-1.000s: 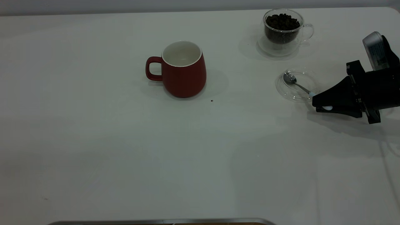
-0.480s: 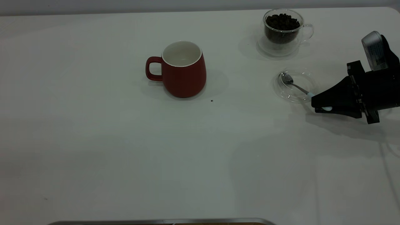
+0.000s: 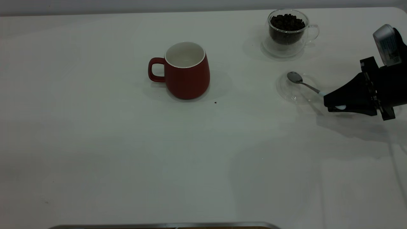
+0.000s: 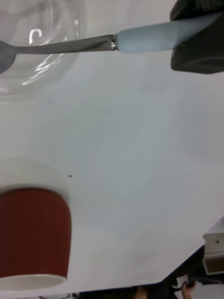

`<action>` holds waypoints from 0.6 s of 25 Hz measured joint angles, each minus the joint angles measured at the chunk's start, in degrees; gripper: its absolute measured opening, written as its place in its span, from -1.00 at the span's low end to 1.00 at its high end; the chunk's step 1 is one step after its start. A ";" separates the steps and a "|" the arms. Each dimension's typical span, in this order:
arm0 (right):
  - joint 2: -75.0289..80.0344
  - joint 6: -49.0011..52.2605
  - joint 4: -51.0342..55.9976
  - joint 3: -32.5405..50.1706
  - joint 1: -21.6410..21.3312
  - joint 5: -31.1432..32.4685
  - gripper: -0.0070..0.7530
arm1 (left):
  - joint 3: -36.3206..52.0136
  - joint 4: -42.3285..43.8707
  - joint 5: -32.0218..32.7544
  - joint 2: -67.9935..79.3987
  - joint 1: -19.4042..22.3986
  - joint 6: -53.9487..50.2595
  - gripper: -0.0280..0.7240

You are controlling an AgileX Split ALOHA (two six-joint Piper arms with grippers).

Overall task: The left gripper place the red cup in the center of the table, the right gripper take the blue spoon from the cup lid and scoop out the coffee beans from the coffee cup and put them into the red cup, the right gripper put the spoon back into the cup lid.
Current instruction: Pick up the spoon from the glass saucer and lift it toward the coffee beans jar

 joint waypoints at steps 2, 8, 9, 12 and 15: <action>-0.07 0.06 -0.69 0.00 0.00 -0.12 -0.67 | 0.00 0.00 0.00 0.00 0.00 0.00 0.45; -0.65 0.88 -2.16 0.00 0.00 -0.50 -0.67 | 0.00 0.00 0.00 0.00 0.00 0.00 0.45; -0.97 1.06 -2.76 0.00 0.00 -0.78 -0.67 | 0.00 0.00 0.00 0.00 0.00 0.00 0.45; -2.82 2.30 -4.54 0.00 0.00 -1.98 -0.67 | 0.00 0.00 0.00 0.00 0.00 0.00 0.45; -5.25 3.56 -6.45 0.00 0.00 -3.11 -0.67 | 0.00 0.00 0.00 0.00 0.00 0.00 0.45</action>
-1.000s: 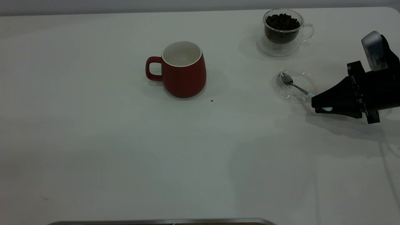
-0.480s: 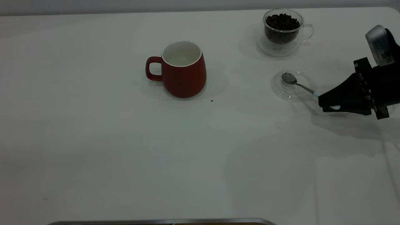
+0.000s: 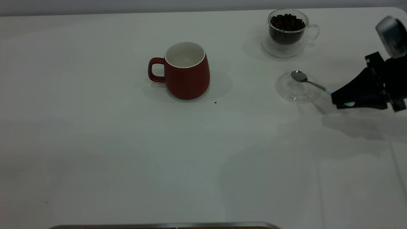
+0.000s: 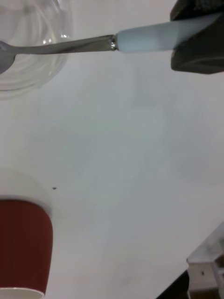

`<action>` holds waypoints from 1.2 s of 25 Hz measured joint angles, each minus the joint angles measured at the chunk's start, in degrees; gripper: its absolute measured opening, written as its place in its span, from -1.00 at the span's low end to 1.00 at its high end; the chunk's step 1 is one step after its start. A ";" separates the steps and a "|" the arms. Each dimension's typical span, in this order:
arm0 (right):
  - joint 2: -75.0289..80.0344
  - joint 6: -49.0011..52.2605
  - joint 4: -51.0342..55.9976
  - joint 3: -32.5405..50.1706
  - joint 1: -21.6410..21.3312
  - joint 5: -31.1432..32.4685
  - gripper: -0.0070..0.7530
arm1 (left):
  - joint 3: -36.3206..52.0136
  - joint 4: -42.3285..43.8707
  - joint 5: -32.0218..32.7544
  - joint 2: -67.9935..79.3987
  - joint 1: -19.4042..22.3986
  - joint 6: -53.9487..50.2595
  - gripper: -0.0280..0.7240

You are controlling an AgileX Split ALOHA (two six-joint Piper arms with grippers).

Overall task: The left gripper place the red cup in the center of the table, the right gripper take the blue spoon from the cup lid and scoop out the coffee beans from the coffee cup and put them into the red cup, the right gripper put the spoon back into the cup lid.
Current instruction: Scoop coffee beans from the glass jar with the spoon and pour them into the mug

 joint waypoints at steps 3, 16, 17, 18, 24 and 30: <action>-3.01 1.01 -1.36 0.00 0.00 -0.15 -0.67 | 0.00 0.00 0.00 0.00 0.00 0.00 0.45; -14.81 10.83 -6.42 -9.15 6.71 -7.04 -0.67 | 0.00 0.00 0.00 0.00 0.00 0.13 0.45; -14.59 13.17 -8.78 -11.35 7.79 -8.38 -0.67 | 0.00 0.00 0.00 0.00 0.00 0.13 0.45; -14.18 16.84 -11.76 -13.89 8.77 -9.81 -0.67 | 0.00 0.00 0.00 0.00 0.00 0.13 0.45; -9.08 38.47 -35.74 -25.15 13.55 -10.31 -0.67 | 0.00 0.00 0.00 0.00 0.00 0.13 0.45; -4.78 50.47 -48.17 -32.81 15.59 -7.89 -0.67 | 0.00 0.00 0.00 0.00 0.00 0.13 0.45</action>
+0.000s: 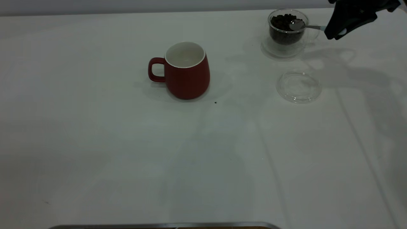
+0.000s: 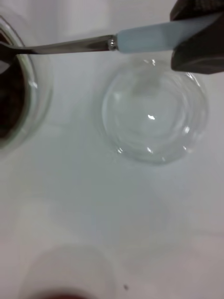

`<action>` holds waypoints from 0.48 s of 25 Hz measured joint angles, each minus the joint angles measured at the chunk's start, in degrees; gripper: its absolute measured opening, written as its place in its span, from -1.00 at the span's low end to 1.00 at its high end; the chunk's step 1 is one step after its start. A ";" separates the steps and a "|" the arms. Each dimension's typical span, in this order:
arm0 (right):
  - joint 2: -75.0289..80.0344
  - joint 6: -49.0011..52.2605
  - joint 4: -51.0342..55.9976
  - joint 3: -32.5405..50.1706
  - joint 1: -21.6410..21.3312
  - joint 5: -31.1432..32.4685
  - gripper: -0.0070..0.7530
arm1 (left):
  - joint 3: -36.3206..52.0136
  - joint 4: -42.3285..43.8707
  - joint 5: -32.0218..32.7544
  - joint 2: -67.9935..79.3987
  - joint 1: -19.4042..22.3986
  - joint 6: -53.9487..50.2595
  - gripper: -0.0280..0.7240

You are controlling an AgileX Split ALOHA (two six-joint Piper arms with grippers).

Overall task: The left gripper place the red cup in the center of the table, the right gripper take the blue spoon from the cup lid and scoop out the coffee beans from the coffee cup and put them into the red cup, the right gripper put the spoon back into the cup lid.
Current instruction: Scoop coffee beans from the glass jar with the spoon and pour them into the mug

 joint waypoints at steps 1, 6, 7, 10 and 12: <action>0.27 0.24 -0.06 -0.82 0.00 0.15 -0.67 | 0.00 0.00 0.00 0.00 0.00 -0.05 0.45; 0.47 1.45 -0.58 -2.74 0.00 1.16 -0.67 | 0.00 0.00 0.00 0.00 0.00 -0.05 0.45; 0.47 1.50 -0.83 -2.82 0.00 1.67 -0.67 | 0.00 0.00 0.00 0.00 0.00 -0.10 0.45; 0.47 1.68 -1.47 -3.01 0.00 2.59 -0.67 | 0.00 0.00 0.00 0.00 0.00 -0.10 0.45; 0.47 1.93 -1.58 -3.08 0.00 1.90 -0.67 | 0.00 0.00 0.00 0.00 0.00 -0.15 0.45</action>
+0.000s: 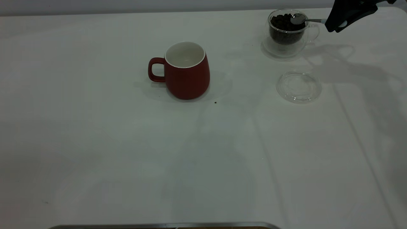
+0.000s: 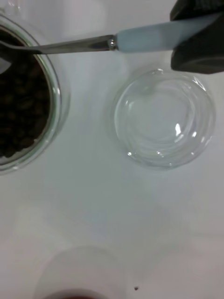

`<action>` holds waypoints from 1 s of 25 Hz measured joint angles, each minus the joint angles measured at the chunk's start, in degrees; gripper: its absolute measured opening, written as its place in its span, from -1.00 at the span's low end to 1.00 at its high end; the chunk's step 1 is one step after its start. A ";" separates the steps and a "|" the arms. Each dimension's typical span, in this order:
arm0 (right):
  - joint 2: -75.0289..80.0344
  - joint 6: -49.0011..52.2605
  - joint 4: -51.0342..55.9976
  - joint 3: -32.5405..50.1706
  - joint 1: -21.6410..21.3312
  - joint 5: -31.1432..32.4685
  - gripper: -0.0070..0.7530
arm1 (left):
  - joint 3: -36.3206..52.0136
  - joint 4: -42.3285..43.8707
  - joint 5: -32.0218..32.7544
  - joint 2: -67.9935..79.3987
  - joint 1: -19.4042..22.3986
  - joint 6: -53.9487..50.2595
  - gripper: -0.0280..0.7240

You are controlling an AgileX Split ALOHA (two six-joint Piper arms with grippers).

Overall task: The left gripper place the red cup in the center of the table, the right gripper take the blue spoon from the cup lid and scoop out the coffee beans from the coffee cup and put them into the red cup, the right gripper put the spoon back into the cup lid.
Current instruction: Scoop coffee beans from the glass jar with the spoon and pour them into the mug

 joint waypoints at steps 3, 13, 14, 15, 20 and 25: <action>0.00 0.68 -1.05 0.00 0.00 -1.01 -0.67 | 0.00 0.00 0.00 0.00 0.00 0.00 0.45; 0.00 2.47 -7.57 0.00 2.36 -3.25 -0.67 | 0.00 0.00 0.00 0.00 0.00 0.00 0.45; 0.00 2.55 -8.11 0.00 2.70 -3.45 -0.67 | 0.00 0.00 0.00 0.00 0.00 0.00 0.45; 0.00 2.68 -8.79 0.00 2.94 -3.56 -0.67 | 0.00 0.00 0.00 0.00 0.00 0.00 0.45; 0.00 3.87 -11.16 0.00 3.76 -3.67 -0.67 | 0.00 0.00 0.00 0.00 0.00 0.00 0.45; 0.00 3.99 -11.61 0.00 4.08 -3.96 -0.67 | 0.00 0.00 0.00 0.00 0.00 0.05 0.45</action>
